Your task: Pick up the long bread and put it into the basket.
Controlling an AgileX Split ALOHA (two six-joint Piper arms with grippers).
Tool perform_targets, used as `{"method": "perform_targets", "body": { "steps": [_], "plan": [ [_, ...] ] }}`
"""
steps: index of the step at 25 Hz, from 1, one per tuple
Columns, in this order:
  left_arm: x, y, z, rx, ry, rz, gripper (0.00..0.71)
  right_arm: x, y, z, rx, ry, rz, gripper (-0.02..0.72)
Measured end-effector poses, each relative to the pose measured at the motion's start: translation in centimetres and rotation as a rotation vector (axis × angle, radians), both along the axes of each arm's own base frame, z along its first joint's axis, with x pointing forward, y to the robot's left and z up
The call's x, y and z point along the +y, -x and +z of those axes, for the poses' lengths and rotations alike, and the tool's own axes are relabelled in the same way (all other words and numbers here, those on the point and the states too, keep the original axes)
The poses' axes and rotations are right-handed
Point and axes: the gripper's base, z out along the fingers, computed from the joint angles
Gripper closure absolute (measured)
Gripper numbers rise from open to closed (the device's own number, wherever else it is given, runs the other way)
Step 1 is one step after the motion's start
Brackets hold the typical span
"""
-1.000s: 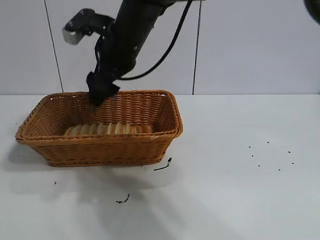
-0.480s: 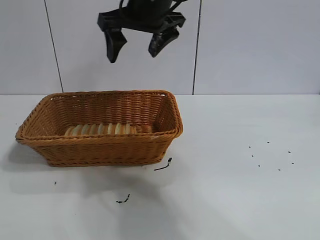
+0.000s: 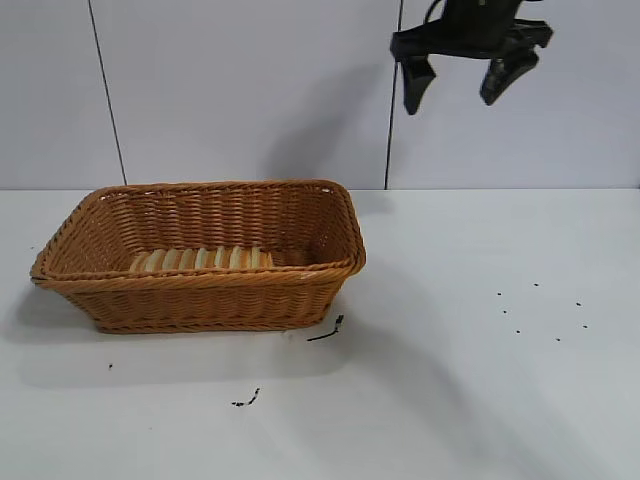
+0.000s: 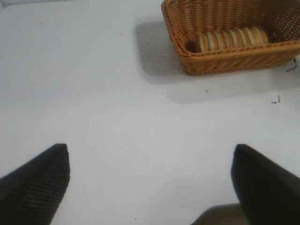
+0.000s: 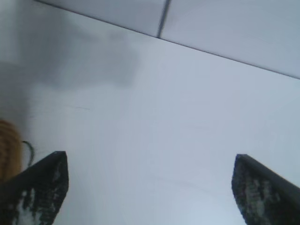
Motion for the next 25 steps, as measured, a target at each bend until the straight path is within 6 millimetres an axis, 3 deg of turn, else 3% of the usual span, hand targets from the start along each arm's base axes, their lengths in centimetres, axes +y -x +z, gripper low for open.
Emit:
{"method": "perform_targets", "body": {
  "steps": [8,10,13,17,20,25],
  "plan": [
    [0.0,0.0,0.0,0.000,0.000,0.000,0.014,0.0,0.5,0.3,0.034,-0.024,-0.004,0.064],
    [0.0,0.0,0.0,0.000,0.000,0.000,0.014,0.0,0.8,1.2,0.017,-0.031,-0.003,0.064],
    [0.0,0.0,0.0,0.000,0.000,0.000,0.014,-0.2,2.1,4.0,-0.030,-0.036,-0.004,0.064],
    [0.0,0.0,0.0,0.000,0.000,0.000,0.014,-0.6,5.4,7.7,-0.065,-0.030,-0.006,0.064],
    [0.0,0.0,0.0,0.000,0.000,0.000,0.014,-0.9,9.0,10.2,-0.083,-0.027,-0.008,0.065],
    [0.0,0.0,0.0,0.000,0.000,0.000,0.014,-1.4,15.6,11.9,-0.065,-0.024,-0.008,0.065]
  ]
}}
